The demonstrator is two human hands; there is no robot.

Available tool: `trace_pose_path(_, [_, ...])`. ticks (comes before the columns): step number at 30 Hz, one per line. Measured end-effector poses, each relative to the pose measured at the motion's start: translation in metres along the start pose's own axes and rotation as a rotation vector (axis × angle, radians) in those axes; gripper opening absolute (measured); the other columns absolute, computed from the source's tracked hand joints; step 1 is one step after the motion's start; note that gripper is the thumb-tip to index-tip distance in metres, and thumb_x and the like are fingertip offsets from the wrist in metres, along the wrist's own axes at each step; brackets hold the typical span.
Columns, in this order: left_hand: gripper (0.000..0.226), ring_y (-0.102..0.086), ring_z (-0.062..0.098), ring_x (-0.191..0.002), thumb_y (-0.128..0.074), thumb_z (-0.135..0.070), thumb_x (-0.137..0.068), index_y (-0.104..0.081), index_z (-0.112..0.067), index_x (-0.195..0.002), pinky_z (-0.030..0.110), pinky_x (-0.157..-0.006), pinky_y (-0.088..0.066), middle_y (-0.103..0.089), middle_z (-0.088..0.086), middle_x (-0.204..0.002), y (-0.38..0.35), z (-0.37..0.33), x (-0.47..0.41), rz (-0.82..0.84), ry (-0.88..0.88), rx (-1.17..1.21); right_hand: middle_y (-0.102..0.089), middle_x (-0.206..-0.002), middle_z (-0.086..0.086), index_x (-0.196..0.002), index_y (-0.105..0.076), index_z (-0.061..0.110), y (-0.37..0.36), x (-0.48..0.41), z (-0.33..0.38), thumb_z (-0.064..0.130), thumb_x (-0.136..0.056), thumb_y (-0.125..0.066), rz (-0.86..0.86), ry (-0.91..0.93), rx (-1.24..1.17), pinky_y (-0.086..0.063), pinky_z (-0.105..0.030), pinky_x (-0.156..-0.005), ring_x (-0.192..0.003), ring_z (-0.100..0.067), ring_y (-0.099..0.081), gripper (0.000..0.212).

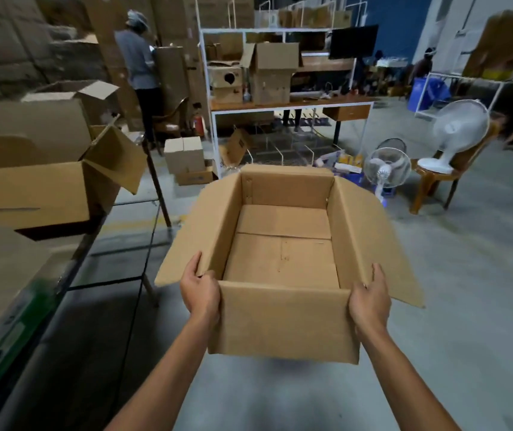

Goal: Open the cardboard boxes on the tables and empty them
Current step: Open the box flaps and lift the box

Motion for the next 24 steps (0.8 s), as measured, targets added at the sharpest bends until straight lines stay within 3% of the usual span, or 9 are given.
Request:
trace_pose_path(4, [0.058,-0.047,0.011,-0.114,-0.052,0.005,-0.089,-0.055,-0.02,-0.141,0.024,-0.097,-0.036,-0.053,-0.005,-0.132,-0.002,-0.016,-0.062,-0.109,-0.027,0.031,-0.051,-0.148,-0.014,-0.155,-0.034,0.018,-0.078,-0.045,0.038,0.008,-0.098,-0.049,0.043,0.071,-0.047,-0.04,-0.044,-0.104,-0.128,-0.039,-0.051,0.06])
trace_pose_path(8, [0.058,-0.047,0.01,-0.115,-0.051,0.006,-0.089,-0.055,-0.019,-0.142,0.021,-0.096,-0.036,-0.054,0.002,-0.141,-0.013,-0.041,-0.144,-0.173,-0.108,0.07,-0.061,-0.133,-0.016,-0.154,-0.037,0.018,-0.157,-0.089,0.092,0.005,-0.098,-0.048,0.074,0.16,-0.146,-0.042,-0.037,-0.088,-0.108,-0.035,-0.059,0.058])
trace_pose_path(12, [0.059,-0.048,0.012,-0.124,-0.052,0.007,-0.089,-0.054,-0.018,-0.142,0.021,-0.101,-0.037,-0.053,0.001,-0.144,-0.026,-0.088,-0.222,-0.234,-0.216,0.118,-0.048,-0.151,-0.009,-0.153,-0.037,0.016,-0.226,-0.133,0.168,0.001,-0.097,-0.047,0.089,0.262,-0.248,-0.038,-0.028,-0.096,-0.129,-0.03,-0.052,0.059])
trace_pose_path(14, [0.06,-0.047,0.011,-0.128,-0.052,0.009,-0.088,-0.055,-0.016,-0.142,0.013,-0.1,-0.037,-0.053,0.0,-0.144,-0.031,-0.114,-0.257,-0.262,-0.273,0.137,-0.044,-0.154,-0.007,-0.154,-0.036,0.016,-0.256,-0.154,0.203,0.001,-0.098,-0.047,0.099,0.317,-0.293,-0.035,-0.016,-0.09,-0.126,-0.023,-0.053,0.059])
trace_pose_path(16, [0.061,-0.046,0.009,-0.126,-0.052,0.01,-0.086,-0.056,-0.016,-0.141,-0.002,-0.087,-0.037,-0.053,-0.001,-0.143,-0.035,-0.137,-0.291,-0.288,-0.331,0.154,-0.041,-0.156,-0.003,-0.154,-0.035,0.018,-0.285,-0.171,0.234,0.0,-0.098,-0.046,0.116,0.349,-0.341,-0.031,-0.003,-0.082,-0.12,-0.016,-0.053,0.06])
trace_pose_path(17, [0.062,-0.046,0.009,-0.126,-0.052,0.011,-0.086,-0.056,-0.016,-0.141,-0.006,-0.082,-0.036,-0.053,-0.001,-0.143,-0.036,-0.146,-0.306,-0.299,-0.35,0.166,-0.04,-0.157,-0.002,-0.154,-0.035,0.019,-0.299,-0.179,0.247,-0.001,-0.098,-0.046,0.12,0.358,-0.365,-0.033,-0.002,-0.086,-0.123,-0.015,-0.052,0.061])
trace_pose_path(20, [0.064,-0.049,0.007,-0.125,-0.051,0.012,-0.084,-0.056,-0.016,-0.141,-0.006,-0.084,-0.038,-0.054,-0.002,-0.142,-0.035,-0.171,-0.344,-0.337,-0.412,0.182,-0.038,-0.158,0.001,-0.154,-0.035,0.023,-0.345,-0.199,0.281,0.0,-0.097,-0.046,0.165,0.385,-0.424,-0.036,-0.024,-0.107,-0.139,-0.02,-0.043,0.063])
trace_pose_path(24, [0.064,-0.05,0.009,-0.129,-0.05,0.015,-0.082,-0.056,-0.012,-0.14,-0.001,-0.092,-0.039,-0.055,-0.001,-0.141,-0.031,-0.207,-0.389,-0.419,-0.491,0.161,-0.039,-0.157,0.001,-0.153,-0.036,0.025,-0.407,-0.225,0.333,0.0,-0.095,-0.047,0.228,0.431,-0.496,-0.035,-0.042,-0.118,-0.142,-0.02,-0.039,0.064])
Point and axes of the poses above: each hand's wrist, its own x-axis away from the middle knuckle, its own y-axis out of the back of the hand, z = x × y, the point moved 9 cm from there along -x, towards the middle knuckle
